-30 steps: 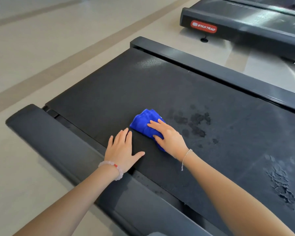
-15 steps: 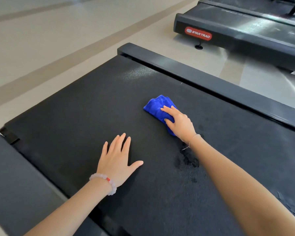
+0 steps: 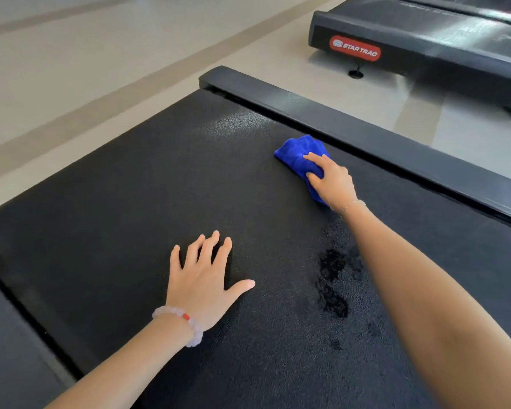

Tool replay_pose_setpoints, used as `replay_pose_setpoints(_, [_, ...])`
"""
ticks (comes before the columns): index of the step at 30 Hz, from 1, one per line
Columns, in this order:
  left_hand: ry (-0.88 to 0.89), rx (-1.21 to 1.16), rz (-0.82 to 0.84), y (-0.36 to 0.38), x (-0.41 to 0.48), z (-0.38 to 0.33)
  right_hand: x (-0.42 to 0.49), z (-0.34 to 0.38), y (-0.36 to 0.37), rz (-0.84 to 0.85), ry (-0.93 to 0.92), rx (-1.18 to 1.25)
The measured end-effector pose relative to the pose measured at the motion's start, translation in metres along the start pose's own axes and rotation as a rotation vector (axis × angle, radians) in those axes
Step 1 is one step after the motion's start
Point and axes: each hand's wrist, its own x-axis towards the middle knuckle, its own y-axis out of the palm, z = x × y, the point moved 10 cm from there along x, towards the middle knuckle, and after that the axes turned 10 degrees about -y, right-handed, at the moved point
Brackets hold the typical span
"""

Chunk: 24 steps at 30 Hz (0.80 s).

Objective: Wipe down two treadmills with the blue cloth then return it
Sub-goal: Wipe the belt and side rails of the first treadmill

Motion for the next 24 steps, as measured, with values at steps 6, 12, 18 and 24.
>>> replay_pose_setpoints(6, [0.043, -0.066, -0.033, -0.008, 0.013, -0.011, 0.013, -0.019, -0.005, -0.004, 0.03, 0.006])
replay_pose_setpoints(12, [0.054, -0.022, -0.011, 0.003, 0.017, -0.012, 0.031, -0.05, -0.019, -0.004, 0.086, -0.047])
replay_pose_setpoints(18, [0.051, 0.0, 0.041, 0.006, 0.018, -0.013, 0.026, -0.051, -0.02, 0.009, 0.07, -0.049])
replay_pose_setpoints(24, [0.04, -0.002, 0.093, 0.008, 0.017, -0.013, -0.005, -0.043, -0.024, 0.006, 0.084, -0.028])
